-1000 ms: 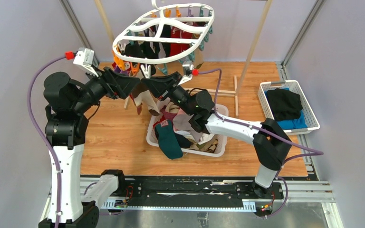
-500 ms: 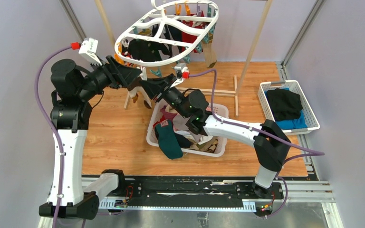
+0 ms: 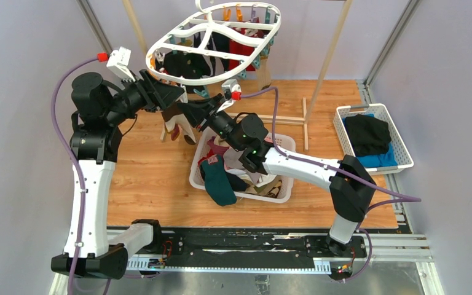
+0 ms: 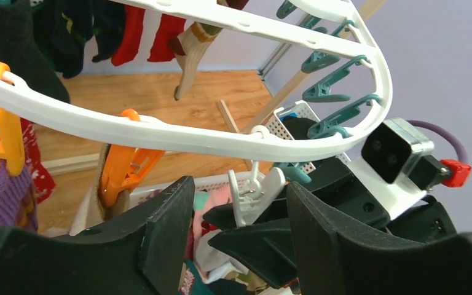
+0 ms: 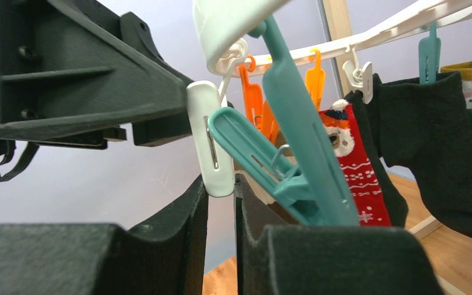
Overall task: Clip the socks to the hanger
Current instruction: Rotate the hanger at the clothesline, then open the clamp at the hanger.
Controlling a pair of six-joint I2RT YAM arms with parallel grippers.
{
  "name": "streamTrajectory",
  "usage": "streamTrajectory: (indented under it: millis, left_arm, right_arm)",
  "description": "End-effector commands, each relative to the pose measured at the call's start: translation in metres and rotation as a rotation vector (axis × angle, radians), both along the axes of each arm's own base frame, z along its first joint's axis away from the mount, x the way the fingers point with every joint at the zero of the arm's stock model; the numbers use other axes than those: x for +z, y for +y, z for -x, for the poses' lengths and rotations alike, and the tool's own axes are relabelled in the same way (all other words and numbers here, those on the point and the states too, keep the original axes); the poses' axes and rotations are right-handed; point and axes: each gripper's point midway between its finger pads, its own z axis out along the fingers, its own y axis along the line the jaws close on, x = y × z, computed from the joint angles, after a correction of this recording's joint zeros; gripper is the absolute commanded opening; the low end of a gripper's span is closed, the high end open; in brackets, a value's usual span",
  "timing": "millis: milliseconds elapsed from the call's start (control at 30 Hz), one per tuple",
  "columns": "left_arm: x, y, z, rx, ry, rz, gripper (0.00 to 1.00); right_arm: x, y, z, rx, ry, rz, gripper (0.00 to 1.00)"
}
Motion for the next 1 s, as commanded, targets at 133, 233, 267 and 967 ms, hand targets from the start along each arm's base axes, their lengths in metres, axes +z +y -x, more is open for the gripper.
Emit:
streamTrajectory:
  millis: [133,233,267,967]
  left_arm:
    - [0.005,-0.009,-0.006,-0.042,-0.018,-0.008,0.59]
    - [0.009,-0.009,-0.008,-0.04,-0.026,-0.007,0.58]
    - [0.01,-0.01,-0.009,-0.04,-0.027,-0.007,0.57]
    - [-0.002,-0.001,-0.022,0.044,-0.004,-0.059,0.2]
  right_arm:
    - [0.013,0.007,0.01,0.009,-0.042,0.027,0.0]
    - [0.014,0.008,0.011,0.009,-0.045,0.031,0.0]
    - [0.014,0.009,0.011,0.008,-0.045,0.037,0.0]
    - [0.011,0.017,0.013,-0.006,-0.05,0.115,0.1]
